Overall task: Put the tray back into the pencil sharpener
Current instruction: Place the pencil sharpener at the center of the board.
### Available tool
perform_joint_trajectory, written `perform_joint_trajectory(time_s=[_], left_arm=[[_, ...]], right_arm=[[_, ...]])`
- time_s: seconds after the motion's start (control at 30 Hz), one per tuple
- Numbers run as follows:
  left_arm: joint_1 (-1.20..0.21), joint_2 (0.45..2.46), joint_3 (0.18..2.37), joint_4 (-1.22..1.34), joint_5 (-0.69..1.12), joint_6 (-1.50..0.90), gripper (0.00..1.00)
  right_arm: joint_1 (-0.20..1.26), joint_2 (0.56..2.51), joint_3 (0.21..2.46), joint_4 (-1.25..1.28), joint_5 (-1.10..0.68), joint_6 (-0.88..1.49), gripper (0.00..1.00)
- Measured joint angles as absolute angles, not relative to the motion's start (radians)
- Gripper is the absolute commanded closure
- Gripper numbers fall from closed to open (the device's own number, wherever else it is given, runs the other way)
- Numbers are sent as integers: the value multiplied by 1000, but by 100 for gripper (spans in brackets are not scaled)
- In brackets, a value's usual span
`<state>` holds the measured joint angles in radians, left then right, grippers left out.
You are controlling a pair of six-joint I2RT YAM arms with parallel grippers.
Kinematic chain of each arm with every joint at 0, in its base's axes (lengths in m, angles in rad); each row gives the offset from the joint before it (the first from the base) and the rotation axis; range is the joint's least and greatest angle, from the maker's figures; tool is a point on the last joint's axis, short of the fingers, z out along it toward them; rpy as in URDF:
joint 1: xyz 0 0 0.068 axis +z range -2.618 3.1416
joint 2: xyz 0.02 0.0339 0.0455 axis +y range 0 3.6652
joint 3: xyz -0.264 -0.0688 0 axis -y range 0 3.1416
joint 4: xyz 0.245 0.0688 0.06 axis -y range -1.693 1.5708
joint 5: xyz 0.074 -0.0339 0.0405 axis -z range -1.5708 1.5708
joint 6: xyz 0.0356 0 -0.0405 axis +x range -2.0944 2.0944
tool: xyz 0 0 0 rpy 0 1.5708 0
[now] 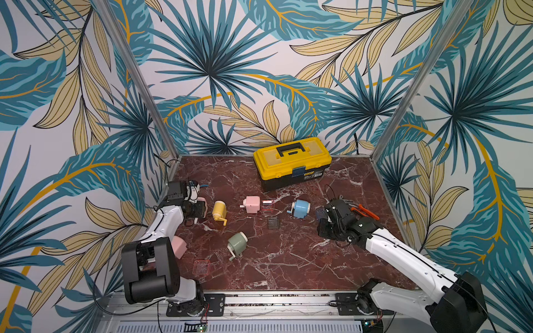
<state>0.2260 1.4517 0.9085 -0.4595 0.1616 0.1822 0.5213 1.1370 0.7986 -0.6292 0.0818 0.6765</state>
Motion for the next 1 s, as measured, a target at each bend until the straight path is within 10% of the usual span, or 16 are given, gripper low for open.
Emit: perform_joint_trajectory(time_s=[1.0], left_arm=[[154,1515,891,-387,67,213,57]], right_arm=[[519,1150,797,-630,82,714,70]])
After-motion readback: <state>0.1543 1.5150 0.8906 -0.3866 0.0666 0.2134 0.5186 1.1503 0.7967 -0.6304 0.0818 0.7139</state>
